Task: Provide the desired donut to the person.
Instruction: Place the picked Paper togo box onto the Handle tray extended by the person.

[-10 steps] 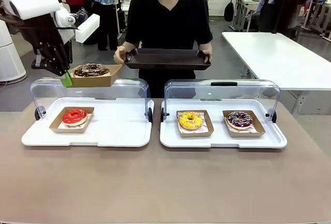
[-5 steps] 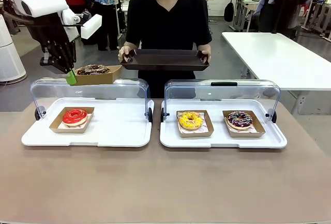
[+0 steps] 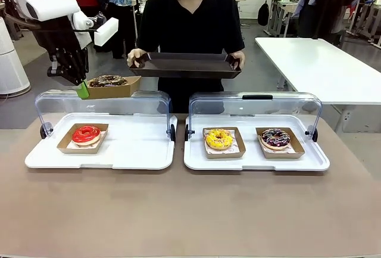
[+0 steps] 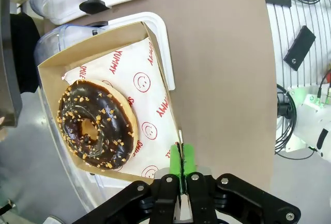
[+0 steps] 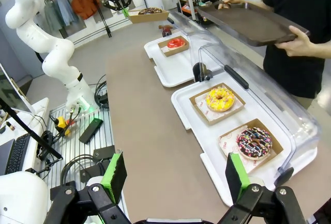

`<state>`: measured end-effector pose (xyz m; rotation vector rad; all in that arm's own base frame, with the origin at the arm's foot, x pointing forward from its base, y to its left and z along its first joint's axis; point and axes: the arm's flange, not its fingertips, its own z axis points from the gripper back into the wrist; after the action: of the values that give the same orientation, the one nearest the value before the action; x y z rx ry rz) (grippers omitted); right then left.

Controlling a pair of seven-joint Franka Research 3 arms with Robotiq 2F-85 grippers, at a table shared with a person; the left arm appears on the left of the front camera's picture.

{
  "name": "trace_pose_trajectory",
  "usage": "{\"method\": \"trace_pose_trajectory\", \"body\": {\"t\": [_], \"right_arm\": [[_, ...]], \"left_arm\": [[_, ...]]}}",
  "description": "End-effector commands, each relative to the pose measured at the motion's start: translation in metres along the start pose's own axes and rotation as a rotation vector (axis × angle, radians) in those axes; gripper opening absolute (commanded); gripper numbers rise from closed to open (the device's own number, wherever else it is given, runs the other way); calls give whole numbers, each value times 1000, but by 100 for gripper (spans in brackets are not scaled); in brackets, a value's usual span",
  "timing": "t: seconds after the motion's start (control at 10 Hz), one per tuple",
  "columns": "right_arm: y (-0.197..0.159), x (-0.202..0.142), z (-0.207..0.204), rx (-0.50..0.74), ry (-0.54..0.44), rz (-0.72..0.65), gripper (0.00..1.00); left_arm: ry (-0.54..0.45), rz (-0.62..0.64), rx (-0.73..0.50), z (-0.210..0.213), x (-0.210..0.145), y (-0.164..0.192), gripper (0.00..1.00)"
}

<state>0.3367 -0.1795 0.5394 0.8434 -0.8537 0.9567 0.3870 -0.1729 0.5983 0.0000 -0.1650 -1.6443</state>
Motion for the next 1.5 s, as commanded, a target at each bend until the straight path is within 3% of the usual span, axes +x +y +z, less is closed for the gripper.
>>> {"method": "trace_pose_trajectory", "body": {"t": [0.0,0.8,0.9,1.1,1.4], "right_arm": [[0,1,1,6,-15,-1,100],[0,1,1,6,-15,-1,100],[0,1,1,6,-15,-1,100],[0,1,1,6,-15,-1,100],[0,1,1,6,-15,-1,100]], "left_arm": [[2,0,4,1,1,-1,0],[0,0,0,0,0,0,1],[-7,3,66,12,6,-4,1],[38,-35,145,45,25,29,1],[128,38,132,42,57,91,1]]}}
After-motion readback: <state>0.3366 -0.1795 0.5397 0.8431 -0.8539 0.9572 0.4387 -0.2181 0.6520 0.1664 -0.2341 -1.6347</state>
